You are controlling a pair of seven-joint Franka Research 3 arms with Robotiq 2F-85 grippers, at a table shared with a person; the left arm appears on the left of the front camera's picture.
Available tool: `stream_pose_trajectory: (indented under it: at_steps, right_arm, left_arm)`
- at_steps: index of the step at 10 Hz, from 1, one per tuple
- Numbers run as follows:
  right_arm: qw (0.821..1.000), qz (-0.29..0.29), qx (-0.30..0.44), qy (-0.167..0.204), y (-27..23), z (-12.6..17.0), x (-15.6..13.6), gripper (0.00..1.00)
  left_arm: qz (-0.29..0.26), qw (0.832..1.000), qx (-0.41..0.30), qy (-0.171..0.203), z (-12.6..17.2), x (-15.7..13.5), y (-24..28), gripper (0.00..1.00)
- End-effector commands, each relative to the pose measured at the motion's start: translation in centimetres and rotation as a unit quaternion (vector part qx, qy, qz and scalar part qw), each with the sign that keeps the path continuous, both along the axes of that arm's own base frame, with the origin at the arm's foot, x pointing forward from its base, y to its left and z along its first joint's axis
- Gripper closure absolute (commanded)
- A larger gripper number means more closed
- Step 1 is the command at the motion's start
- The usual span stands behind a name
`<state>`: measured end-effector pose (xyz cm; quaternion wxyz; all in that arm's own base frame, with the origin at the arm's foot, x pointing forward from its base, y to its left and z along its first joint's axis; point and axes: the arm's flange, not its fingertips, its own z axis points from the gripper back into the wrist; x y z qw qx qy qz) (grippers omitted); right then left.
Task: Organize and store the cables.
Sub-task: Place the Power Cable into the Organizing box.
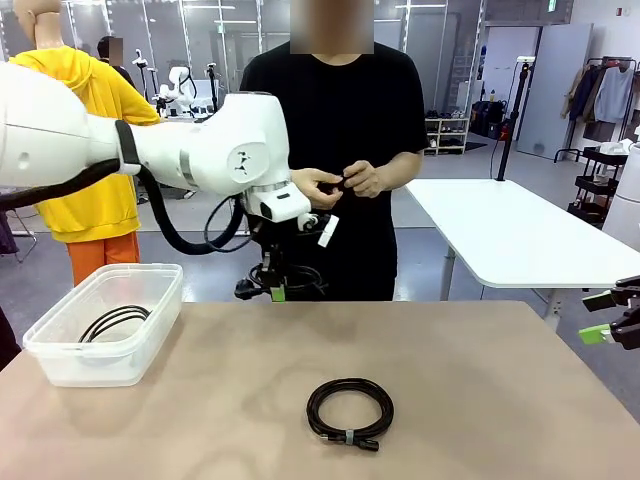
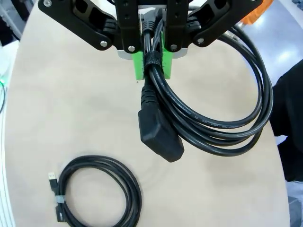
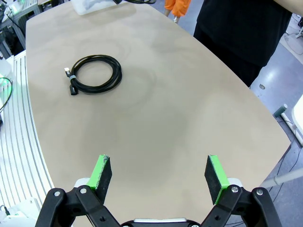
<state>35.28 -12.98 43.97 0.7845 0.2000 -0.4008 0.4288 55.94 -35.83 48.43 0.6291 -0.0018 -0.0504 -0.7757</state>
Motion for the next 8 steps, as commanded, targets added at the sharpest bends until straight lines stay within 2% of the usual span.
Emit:
stream_pose_trajectory:
  at_steps: [1,2,5,8]
  right_arm:
    - [1.0,-0.002,0.008,-0.003,0.1,0.1,0.2,0.0]
    - [1.0,-0.002,0.008,-0.003,0.1,0.1,0.2,0.0]
    - [1.0,-0.002,0.008,-0.003,0.1,0.1,0.2,0.0]
    - [1.0,-0.002,0.008,-0.003,0.1,0.1,0.2,0.0]
  left_arm:
    - [0.001,1.0,-0.014,-0.013,1.9,-2.3,5.4,0.88]
    - [0.012,0.999,-0.022,-0.026,3.8,-3.3,9.4,0.88]
    - [0.034,0.998,-0.042,-0.041,5.6,-4.3,20.2,0.88]
    - [0.084,0.993,-0.072,-0.048,4.3,-3.0,27.6,0.88]
